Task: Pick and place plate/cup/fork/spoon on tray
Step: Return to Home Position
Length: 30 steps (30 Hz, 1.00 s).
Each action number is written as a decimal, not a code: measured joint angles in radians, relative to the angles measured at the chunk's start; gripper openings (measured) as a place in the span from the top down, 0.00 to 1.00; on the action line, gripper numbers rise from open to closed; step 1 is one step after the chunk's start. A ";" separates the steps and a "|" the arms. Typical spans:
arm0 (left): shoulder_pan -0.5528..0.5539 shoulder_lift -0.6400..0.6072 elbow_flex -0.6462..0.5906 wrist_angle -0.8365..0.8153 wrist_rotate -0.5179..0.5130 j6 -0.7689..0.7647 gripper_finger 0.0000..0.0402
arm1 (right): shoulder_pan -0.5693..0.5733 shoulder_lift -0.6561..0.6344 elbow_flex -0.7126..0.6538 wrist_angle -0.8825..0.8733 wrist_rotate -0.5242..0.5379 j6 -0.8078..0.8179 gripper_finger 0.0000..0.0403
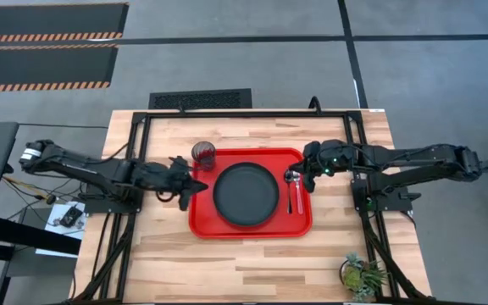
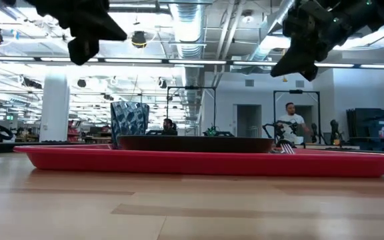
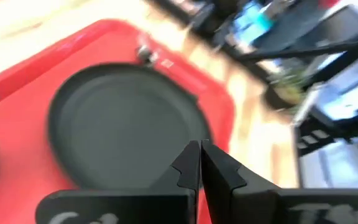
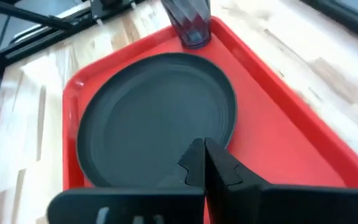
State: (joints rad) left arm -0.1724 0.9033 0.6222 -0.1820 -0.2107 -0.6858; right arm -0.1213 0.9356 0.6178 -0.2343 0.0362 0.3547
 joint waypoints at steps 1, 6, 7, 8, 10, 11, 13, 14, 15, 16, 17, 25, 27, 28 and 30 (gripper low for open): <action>0.009 -0.025 -0.029 0.047 0.019 0.020 1.00 | 0.001 0.000 0.000 0.009 0.000 -0.020 0.97; 0.046 -0.138 -0.150 0.180 0.079 0.085 1.00 | 0.019 0.000 0.000 0.096 -0.006 -0.172 0.97; 0.054 -0.158 -0.164 0.190 0.090 0.104 1.00 | 0.026 0.000 0.000 0.120 -0.008 -0.203 0.97; 0.062 -0.180 -0.177 0.193 0.097 0.128 1.00 | 0.033 0.000 0.000 0.142 -0.011 -0.225 0.97; 0.078 -0.221 -0.187 0.175 0.097 0.170 1.00 | 0.042 0.000 0.000 0.183 -0.022 -0.239 0.98; 0.086 -0.240 -0.187 0.156 0.093 0.173 1.00 | 0.043 -0.001 0.000 0.198 -0.040 -0.241 0.99; 0.098 -0.275 -0.186 0.105 0.061 0.191 1.00 | 0.040 -0.006 0.000 0.225 -0.085 -0.243 0.99; 0.102 -0.290 -0.186 0.061 0.038 0.205 1.00 | 0.040 -0.008 0.000 0.238 -0.096 -0.243 0.99; 0.105 -0.303 -0.186 0.022 0.015 0.212 1.00 | 0.040 -0.010 0.000 0.246 -0.103 -0.243 0.99; 0.106 -0.318 -0.186 -0.014 -0.007 0.204 1.00 | 0.040 -0.013 0.000 0.248 -0.106 -0.243 0.99; 0.106 -0.334 -0.187 -0.044 -0.024 0.169 1.00 | 0.040 -0.020 -0.001 0.240 -0.106 -0.243 0.99; 0.095 -0.398 -0.186 -0.007 -0.032 0.356 1.00 | 0.033 -0.103 -0.046 0.321 -0.107 -0.300 0.99; 0.099 -0.413 -0.186 0.017 -0.009 0.406 1.00 | 0.023 -0.138 -0.100 0.399 -0.109 -0.290 0.99; 0.101 -0.418 -0.187 0.032 -0.006 0.417 1.00 | 0.017 -0.156 -0.131 0.437 -0.110 -0.280 0.99; 0.107 -0.432 -0.216 0.095 -0.004 0.430 1.00 | 0.007 -0.192 -0.190 0.510 -0.109 -0.272 0.99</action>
State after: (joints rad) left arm -0.0653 0.4715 0.4059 -0.0867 -0.2145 -0.2563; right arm -0.1143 0.7437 0.4277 0.2753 -0.0727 0.0831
